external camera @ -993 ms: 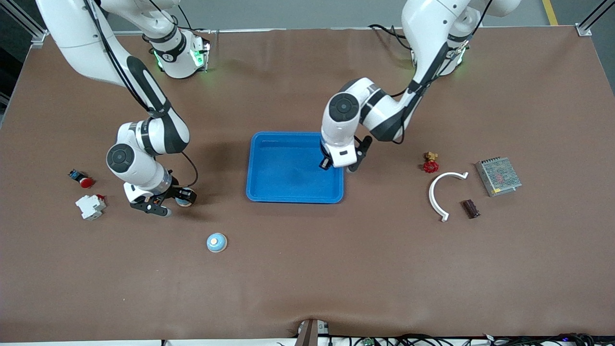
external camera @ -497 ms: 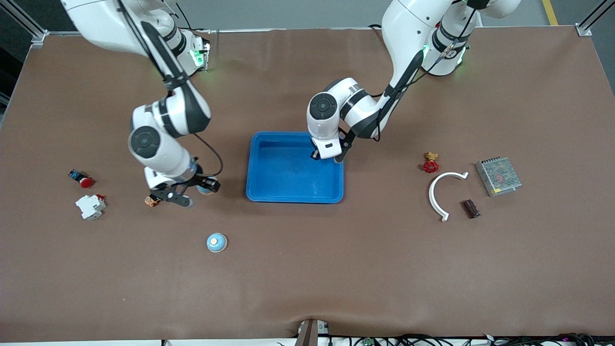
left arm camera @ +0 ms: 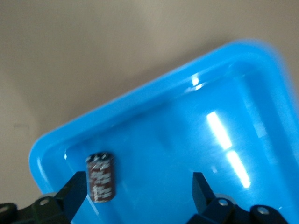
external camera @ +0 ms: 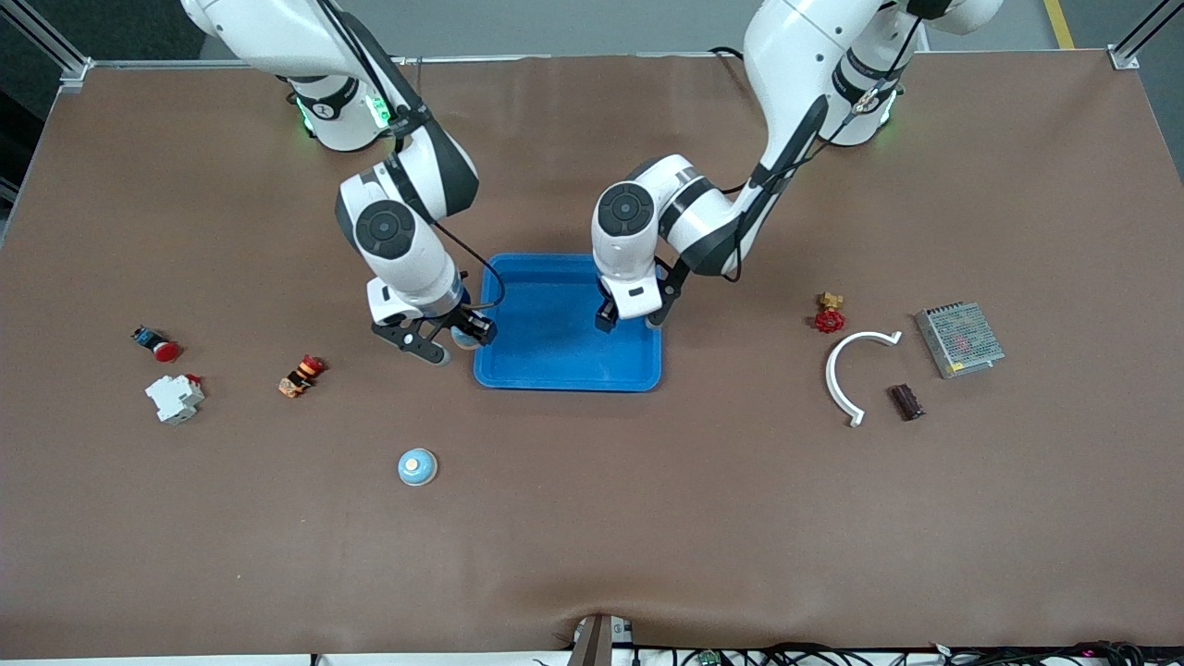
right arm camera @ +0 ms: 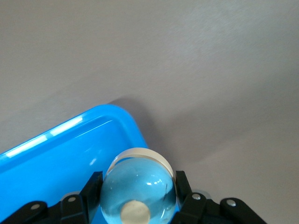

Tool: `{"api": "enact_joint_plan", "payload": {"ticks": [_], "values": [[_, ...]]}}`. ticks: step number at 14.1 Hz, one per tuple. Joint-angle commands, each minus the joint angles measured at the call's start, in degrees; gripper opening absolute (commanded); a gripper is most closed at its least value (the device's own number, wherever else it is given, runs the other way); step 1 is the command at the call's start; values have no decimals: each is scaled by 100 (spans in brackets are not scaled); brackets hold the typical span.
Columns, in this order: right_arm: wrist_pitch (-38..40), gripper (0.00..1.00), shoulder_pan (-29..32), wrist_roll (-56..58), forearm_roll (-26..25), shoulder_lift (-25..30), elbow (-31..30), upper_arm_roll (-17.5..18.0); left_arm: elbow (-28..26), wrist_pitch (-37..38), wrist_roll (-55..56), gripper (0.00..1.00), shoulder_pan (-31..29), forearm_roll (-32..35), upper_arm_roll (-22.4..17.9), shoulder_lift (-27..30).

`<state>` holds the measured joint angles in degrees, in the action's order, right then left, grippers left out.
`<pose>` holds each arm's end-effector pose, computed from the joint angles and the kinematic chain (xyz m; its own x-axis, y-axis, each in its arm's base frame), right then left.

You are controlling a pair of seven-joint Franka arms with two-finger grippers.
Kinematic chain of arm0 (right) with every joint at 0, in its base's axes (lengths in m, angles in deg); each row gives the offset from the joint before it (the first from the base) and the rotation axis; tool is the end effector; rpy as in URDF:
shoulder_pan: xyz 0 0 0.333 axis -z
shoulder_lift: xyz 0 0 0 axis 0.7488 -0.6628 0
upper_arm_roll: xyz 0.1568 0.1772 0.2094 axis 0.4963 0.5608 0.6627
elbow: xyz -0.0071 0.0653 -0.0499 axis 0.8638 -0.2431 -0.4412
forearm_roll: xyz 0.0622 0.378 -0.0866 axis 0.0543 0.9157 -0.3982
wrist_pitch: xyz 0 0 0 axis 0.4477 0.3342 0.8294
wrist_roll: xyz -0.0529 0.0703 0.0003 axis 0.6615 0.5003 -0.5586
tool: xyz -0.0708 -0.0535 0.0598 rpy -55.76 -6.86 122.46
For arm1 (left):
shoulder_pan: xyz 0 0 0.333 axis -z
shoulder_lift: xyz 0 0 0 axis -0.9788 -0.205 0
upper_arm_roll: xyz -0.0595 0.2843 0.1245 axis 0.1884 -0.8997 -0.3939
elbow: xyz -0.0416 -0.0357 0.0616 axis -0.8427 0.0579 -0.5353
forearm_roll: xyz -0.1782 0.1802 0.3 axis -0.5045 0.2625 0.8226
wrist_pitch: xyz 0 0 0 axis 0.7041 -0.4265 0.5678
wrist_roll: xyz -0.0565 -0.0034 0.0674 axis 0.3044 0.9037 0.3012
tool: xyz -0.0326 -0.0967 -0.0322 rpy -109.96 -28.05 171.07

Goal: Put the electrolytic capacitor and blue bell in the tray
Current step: 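Lower the capacitor into the blue tray with the left gripper and release, then drop the bell with the right gripper while the left gripper reaches the capacitor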

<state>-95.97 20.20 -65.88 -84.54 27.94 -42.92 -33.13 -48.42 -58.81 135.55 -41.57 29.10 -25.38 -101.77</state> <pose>0.5149 0.3116 0.2707 0.8809 -0.4732 -0.0096 -0.4729 -0.8789 -0.0630 0.4695 -0.4791 0.2403 0.4635 0.8861 -0.0036 0.8851 -0.4632 -0.0446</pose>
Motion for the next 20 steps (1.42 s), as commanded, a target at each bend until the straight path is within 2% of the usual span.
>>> {"api": "enact_joint_plan", "payload": {"ticks": [1, 6, 10, 20], "values": [[-322, 0, -264, -423, 20, -97, 6, -59, 414, 692, -247, 100, -346, 423, 5, 165], [-639, 0, -379, -644, 11, -581, 243, -68, 450, 1079, -1837, 100, -1364, 450, 13, 640], [-772, 0, -379, -636, -24, -906, 410, -86, 371, 1476, -3199, 100, -2243, 450, 22, 755], [-789, 0, -449, -811, -59, -1408, 727, -112, -68, 1388, -4906, 100, -3712, 599, 13, 685]]}}
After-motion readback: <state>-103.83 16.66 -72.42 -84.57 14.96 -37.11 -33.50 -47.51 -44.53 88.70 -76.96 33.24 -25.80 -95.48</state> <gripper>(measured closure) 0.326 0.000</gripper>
